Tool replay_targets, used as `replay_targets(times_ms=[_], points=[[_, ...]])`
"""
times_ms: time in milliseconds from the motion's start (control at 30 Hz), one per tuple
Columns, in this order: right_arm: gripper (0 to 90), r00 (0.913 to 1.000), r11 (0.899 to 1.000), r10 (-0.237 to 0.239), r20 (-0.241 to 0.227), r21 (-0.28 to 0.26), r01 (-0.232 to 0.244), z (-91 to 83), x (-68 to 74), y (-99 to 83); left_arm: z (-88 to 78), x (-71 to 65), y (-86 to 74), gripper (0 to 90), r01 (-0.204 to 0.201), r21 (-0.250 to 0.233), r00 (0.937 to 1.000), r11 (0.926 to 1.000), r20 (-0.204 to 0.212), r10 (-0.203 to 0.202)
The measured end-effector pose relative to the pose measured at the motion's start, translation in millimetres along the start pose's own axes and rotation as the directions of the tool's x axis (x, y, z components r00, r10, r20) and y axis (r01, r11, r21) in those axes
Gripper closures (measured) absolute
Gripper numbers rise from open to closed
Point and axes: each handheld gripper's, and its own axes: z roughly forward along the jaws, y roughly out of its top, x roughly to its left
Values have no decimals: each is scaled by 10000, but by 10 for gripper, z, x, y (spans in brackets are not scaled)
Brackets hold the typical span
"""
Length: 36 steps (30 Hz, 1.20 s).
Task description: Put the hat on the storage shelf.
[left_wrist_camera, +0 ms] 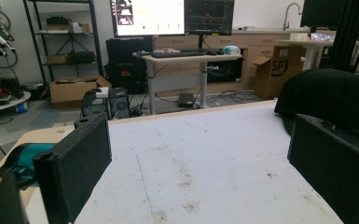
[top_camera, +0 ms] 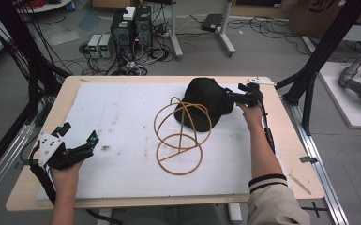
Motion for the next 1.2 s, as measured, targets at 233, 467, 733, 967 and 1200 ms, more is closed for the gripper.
replay_targets(times_ms=[233,467,733,967,1200], points=[[235,10000,9999,59,33,122,-59,55,-11,-46,8,-3,-3,65,-41,28,10000,10000,25,41],[250,9996,9989,264,76,377,-266,104,-53,-109,23,-19,-5,64,-50,46,9999,10000,93,50],[352,9999,9972,-15,-145,745,25,164,-28,-156,20,-13,-5,65,-62,87,10000,9999,78,61],[398,9984,9947,-353,-452,952,395,154,-28,-144,9,2,-4,64,-16,53,10000,10000,39,15],[401,9940,9912,-340,-1035,1241,469,122,-94,-150,19,-10,-3,65,14,14,10000,10000,70,-14]])
